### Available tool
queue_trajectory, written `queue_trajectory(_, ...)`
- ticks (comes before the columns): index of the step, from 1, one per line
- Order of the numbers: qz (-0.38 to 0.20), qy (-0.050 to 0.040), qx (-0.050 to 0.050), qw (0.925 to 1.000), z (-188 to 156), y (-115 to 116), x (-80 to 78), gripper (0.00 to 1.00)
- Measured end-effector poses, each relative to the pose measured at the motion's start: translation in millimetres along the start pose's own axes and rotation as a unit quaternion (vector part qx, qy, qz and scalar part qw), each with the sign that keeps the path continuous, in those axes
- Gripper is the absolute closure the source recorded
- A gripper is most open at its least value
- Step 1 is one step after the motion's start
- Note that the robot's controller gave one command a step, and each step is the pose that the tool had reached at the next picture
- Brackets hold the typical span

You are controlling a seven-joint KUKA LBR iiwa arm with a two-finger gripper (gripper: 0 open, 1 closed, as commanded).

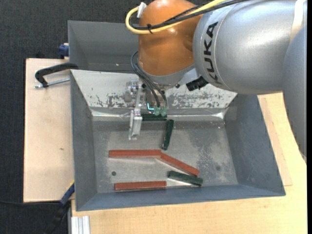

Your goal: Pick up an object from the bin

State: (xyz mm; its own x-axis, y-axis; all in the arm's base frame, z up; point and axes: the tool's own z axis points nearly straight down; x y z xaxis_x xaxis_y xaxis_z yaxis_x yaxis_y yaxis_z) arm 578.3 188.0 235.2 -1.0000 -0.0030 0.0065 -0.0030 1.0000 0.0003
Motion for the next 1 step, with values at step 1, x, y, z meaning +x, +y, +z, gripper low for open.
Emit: queue_trajectory(1,0.001,-0.0041,-0.001,1.0,-4.6,-0.9,-1.7,0.0)
